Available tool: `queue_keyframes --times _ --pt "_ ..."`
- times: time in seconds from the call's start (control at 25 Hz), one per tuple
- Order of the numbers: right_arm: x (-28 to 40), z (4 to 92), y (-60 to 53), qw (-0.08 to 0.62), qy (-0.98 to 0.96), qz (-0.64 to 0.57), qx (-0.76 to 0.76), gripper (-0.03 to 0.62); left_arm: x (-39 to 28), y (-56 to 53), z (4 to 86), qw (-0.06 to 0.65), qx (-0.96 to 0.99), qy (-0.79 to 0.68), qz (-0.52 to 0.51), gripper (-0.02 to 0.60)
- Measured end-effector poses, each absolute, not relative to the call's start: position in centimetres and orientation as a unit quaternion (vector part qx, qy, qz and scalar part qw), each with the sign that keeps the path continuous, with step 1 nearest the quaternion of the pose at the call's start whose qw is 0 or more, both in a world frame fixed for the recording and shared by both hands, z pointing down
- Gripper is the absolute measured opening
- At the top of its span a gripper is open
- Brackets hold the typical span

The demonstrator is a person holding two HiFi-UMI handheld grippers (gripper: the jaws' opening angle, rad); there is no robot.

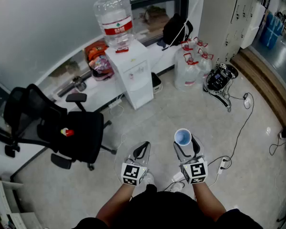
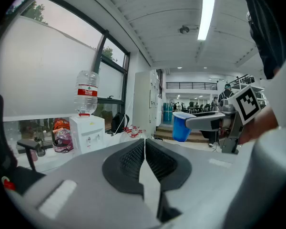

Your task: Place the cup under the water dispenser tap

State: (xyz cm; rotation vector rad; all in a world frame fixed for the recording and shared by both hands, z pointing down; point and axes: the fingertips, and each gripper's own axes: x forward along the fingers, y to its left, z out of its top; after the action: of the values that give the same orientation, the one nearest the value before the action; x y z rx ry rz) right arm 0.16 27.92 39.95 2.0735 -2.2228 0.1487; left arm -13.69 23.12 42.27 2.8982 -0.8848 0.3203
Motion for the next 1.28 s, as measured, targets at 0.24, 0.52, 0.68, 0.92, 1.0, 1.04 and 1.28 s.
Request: queue_keyframes --times 0.24,0.52,0.68,0.92,1.0,1.04,1.28 --pt "0.2 39.6 27.3 0.047 -0.730 0.047 0.681 0.316 -13.7 22.5 42.1 0.067 0.950 -0.291 0.093 0.025" --pt "-0.7 39.4 26.0 0.047 -0.729 0.044 0.682 0.318 -14.7 21.1 42.1 0.063 0.952 -0.287 0.092 0.025" --pt "-1.8 38.9 24.6 0.043 -0.726 0.036 0.685 0.318 -15.8 19.8 42.1 0.061 0.954 -0.279 0.090 0.025" --pt "-3.6 39.0 22.8 0.042 -0.721 0.034 0.691 0.318 -17.2 17.8 41.9 0.050 0.958 -0.267 0.090 0.025" --pt "-3.9 39.0 22.0 0.040 -0.720 0.035 0.692 0.318 -17.6 17.1 41.9 0.049 0.958 -0.266 0.090 0.025" --pt "-4.0 38.9 21.6 0.040 -0.719 0.035 0.693 0.318 -17.8 16.7 41.9 0.051 0.958 -0.267 0.091 0.025" --pt "-2.5 38.6 18.9 0.036 -0.717 0.033 0.695 0.318 -16.9 14.6 42.0 0.054 0.957 -0.271 0.088 0.023"
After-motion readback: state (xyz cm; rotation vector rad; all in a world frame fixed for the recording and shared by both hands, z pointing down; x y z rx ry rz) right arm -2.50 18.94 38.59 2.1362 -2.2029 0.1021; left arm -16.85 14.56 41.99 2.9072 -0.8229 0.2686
